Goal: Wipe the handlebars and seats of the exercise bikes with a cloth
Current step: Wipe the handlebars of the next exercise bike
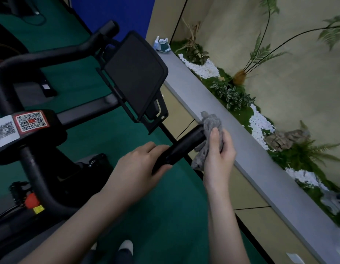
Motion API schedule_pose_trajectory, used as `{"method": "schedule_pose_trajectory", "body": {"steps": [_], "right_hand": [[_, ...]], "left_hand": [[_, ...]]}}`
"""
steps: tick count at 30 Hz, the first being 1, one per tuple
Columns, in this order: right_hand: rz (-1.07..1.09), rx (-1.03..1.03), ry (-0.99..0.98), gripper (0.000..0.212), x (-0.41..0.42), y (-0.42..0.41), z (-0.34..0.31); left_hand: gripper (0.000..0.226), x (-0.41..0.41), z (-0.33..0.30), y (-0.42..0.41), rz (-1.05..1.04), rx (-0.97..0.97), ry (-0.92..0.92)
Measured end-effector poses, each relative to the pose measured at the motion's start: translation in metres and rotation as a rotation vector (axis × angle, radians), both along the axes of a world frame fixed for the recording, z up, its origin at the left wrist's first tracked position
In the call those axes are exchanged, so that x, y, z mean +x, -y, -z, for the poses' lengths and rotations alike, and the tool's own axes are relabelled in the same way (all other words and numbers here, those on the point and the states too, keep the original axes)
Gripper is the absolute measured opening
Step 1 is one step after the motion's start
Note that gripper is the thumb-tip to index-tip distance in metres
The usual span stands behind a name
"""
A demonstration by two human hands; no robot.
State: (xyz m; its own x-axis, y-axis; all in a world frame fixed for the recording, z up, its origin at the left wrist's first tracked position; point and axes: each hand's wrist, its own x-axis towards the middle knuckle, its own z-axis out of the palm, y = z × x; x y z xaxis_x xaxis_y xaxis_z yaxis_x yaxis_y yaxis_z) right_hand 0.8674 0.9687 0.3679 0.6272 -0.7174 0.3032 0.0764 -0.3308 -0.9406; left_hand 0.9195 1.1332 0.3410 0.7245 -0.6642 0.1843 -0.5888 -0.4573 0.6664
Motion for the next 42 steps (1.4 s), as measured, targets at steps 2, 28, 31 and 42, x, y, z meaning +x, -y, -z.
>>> {"method": "schedule_pose_trajectory", "body": {"steps": [2,28,31,42], "right_hand": [[0.027,0.040,0.004,0.022,-0.006,0.003,0.009],[-0.325,0.738,-0.025,0.054,-0.020,-0.025,0.055],[-0.349,0.658,-0.095,0.047,-0.025,-0.027,0.061],[-0.277,0.393,-0.249,0.024,-0.052,-0.028,0.053]], "left_hand": [[0.045,0.000,0.000,0.000,-0.002,0.000,0.007],[0.044,0.000,-0.005,-0.003,-0.011,-0.039,-0.033],[0.040,0.002,-0.004,-0.004,-0.021,-0.062,-0.063],[0.039,0.002,-0.006,-0.004,0.002,-0.041,-0.062]]}}
